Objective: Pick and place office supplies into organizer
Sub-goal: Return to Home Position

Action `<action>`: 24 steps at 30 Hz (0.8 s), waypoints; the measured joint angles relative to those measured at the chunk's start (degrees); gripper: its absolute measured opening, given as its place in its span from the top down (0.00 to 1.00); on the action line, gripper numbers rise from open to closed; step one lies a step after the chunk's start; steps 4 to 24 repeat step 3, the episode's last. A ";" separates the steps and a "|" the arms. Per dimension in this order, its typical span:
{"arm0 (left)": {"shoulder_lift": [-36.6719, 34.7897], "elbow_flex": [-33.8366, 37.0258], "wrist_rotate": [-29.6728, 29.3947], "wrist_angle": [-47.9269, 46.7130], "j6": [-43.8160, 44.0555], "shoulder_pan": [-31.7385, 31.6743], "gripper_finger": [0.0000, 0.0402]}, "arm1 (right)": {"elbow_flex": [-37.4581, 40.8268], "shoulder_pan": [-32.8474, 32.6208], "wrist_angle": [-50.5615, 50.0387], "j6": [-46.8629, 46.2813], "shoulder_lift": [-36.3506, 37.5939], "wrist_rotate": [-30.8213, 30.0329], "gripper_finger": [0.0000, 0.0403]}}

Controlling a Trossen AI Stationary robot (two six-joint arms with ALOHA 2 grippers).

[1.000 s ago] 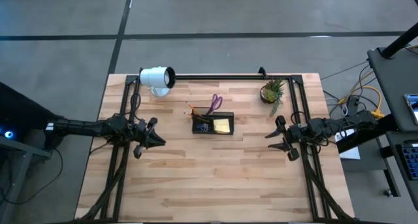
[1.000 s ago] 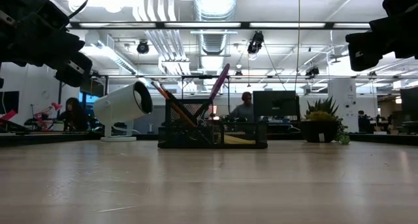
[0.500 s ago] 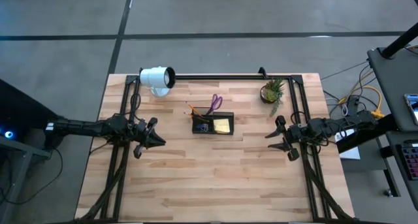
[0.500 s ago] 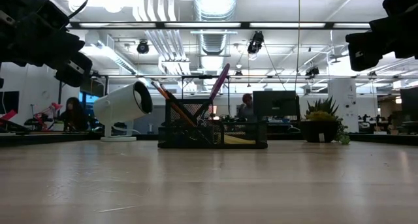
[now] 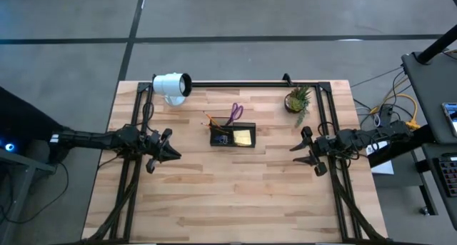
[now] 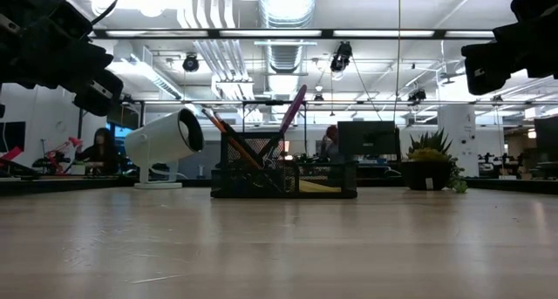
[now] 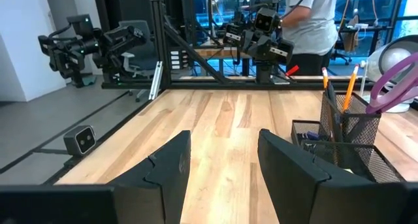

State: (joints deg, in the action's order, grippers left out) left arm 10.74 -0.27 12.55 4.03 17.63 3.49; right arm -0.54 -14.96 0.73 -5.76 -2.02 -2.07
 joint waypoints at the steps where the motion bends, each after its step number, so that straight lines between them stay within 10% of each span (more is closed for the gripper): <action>1: 0.00 0.00 0.01 0.00 0.00 0.00 0.93 | 0.00 0.00 0.01 -0.04 -0.01 0.00 0.59; 24: 0.00 0.00 0.01 0.00 0.00 0.00 0.93 | 0.00 0.00 0.00 0.20 0.00 0.00 0.59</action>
